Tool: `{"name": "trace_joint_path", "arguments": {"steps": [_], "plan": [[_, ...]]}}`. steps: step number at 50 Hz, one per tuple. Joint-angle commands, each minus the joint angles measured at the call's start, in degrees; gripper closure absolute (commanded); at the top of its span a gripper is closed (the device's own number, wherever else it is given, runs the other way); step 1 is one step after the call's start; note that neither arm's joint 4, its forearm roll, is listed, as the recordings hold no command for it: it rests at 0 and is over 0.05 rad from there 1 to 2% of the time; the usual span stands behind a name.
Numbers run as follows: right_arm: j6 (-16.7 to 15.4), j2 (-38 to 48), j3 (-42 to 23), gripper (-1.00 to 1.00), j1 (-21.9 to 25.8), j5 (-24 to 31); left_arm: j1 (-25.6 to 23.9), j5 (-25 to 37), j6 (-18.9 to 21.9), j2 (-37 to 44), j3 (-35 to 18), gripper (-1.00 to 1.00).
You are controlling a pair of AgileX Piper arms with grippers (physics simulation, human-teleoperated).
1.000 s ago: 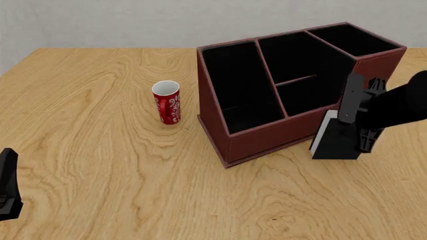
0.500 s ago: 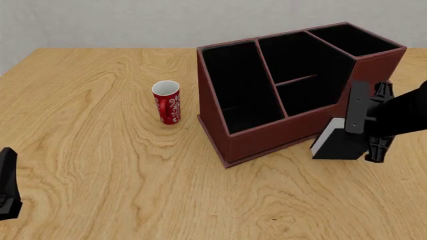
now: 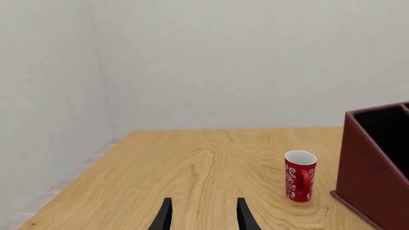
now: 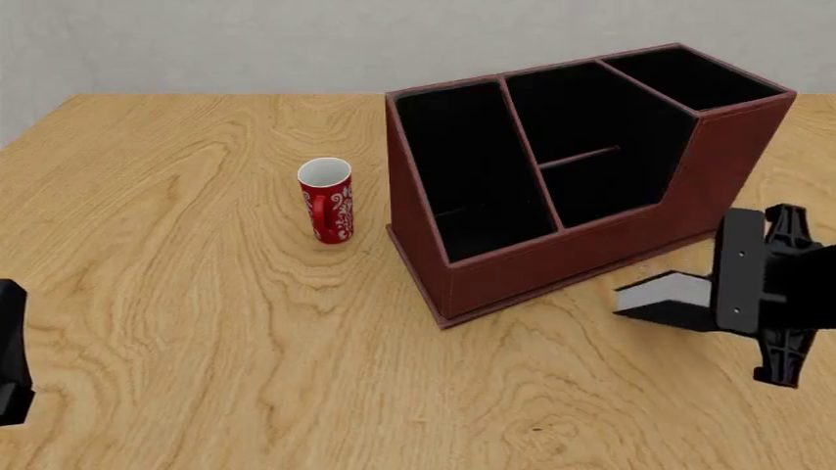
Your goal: Pick up the book and place it in the left compartment of the caddy.
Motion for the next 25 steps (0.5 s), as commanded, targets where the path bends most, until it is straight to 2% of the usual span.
{"name": "trace_joint_path", "arguments": {"steps": [1,8,17,18,25], "plan": [[-0.5,-7.0,3.4,1.0,0.1,3.0,-0.4,0.4,-0.2,0.0,-1.0,-1.0],[-1.3,-12.9,5.0,1.0,1.5,5.4,-1.0,0.3,-0.2,0.0,-1.2,-1.0],[-5.4,-24.0,7.9,1.0,3.3,10.1,-1.9,0.8,-0.1,0.0,-1.9,-1.0],[-5.3,-25.6,7.7,1.0,5.0,10.6,-2.0,0.8,-0.2,0.0,-1.9,-1.0],[-7.9,-30.5,7.7,1.0,4.8,13.4,-2.5,0.6,-0.5,0.0,-1.7,-1.0]]}}
